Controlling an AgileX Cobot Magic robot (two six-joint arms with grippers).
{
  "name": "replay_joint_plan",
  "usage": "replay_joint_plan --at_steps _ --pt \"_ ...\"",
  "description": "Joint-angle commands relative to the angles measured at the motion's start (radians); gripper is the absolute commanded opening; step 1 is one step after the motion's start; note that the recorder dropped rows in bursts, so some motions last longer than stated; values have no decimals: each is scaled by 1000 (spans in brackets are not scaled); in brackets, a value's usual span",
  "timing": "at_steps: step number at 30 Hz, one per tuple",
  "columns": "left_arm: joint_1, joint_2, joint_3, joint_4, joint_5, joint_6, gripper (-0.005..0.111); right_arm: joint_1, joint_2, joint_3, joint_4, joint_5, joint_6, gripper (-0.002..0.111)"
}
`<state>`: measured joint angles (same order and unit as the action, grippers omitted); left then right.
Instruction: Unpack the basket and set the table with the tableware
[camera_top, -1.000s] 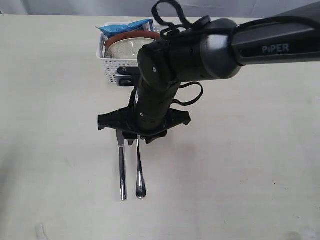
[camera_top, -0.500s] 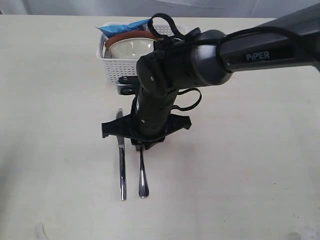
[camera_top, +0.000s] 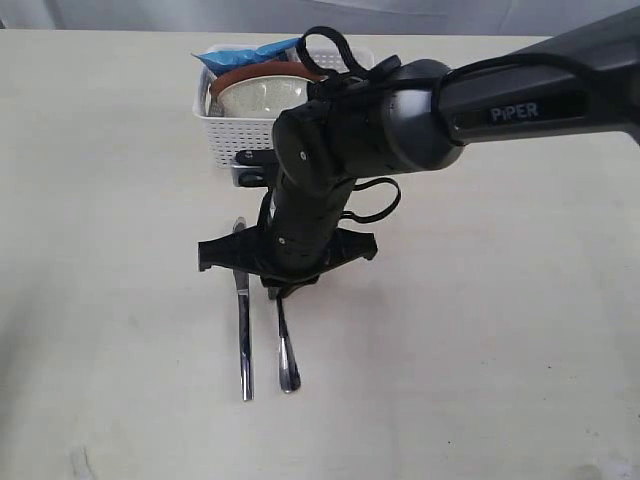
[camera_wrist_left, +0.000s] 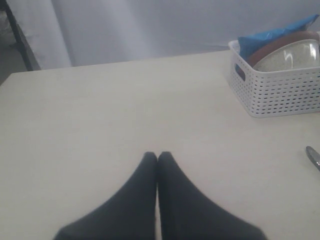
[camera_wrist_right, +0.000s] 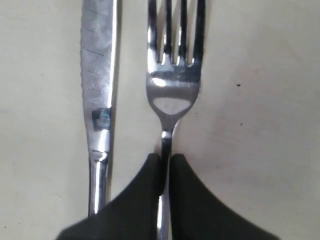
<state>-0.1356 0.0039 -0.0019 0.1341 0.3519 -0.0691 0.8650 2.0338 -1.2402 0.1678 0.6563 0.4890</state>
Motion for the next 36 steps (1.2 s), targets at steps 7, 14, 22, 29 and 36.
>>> replay_joint_plan --at_steps 7,14,22,29,36 --pt "-3 -4 2 0 -9 1 0 10 6 -3 54 -25 -18 0" --pt "-3 -4 2 0 -9 1 0 10 6 -3 117 0 -18 0" --pt "-3 -4 2 0 -9 1 0 12 6 -3 158 1 -4 0" --pt "-3 -4 2 0 -9 1 0 14 7 -3 206 -21 -26 0" --pt "-3 -4 2 0 -9 1 0 0 7 -3 197 -14 -110 0"
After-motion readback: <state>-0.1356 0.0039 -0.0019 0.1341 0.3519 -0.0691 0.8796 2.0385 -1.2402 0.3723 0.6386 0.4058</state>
